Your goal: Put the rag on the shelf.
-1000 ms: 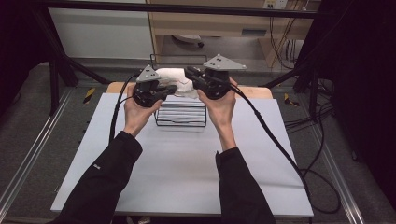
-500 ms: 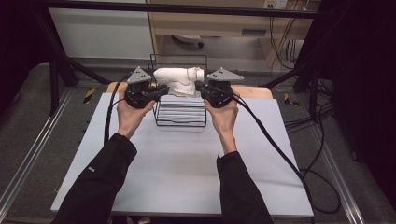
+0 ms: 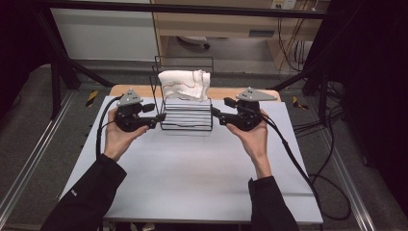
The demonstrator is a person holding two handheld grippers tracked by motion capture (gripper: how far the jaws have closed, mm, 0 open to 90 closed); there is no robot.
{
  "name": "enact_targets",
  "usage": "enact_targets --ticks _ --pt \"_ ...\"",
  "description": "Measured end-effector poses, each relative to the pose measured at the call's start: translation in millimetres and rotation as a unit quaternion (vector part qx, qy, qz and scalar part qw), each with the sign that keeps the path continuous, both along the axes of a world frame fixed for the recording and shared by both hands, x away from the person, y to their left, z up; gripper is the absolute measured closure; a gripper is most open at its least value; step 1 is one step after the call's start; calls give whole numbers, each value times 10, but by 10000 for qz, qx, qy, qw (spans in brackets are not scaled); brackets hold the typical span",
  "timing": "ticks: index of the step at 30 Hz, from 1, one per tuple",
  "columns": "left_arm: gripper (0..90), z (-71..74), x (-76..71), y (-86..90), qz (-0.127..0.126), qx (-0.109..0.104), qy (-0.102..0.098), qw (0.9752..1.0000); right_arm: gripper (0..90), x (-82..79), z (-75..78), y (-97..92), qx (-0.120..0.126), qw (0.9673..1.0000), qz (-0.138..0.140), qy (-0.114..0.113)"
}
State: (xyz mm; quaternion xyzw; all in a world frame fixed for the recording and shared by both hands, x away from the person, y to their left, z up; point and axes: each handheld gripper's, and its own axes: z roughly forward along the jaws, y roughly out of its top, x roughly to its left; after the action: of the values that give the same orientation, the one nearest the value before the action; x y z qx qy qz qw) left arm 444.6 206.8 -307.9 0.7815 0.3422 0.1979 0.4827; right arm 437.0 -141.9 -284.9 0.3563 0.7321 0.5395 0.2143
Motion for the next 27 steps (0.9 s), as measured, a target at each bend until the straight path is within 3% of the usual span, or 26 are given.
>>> enact_targets --ticks 5,10,14,20,27 --pt "237 -321 -130 189 10 23 345 9994 209 -100 -206 -260 -32 9997 -52 221" --pt "153 -565 -217 375 135 43 490 9987 108 -161 -424 -499 26 9988 -73 490" --pt "99 -702 -275 515 273 67 578 9979 76 -217 -602 -635 -15 9978 -107 657" --pt "73 -858 -379 664 324 156 588 9976 43 -316 -910 -780 -160 9959 -66 892" --pt "62 -1058 -503 817 364 258 744 9962 27 -454 -1234 -983 -124 9930 -147 1167"
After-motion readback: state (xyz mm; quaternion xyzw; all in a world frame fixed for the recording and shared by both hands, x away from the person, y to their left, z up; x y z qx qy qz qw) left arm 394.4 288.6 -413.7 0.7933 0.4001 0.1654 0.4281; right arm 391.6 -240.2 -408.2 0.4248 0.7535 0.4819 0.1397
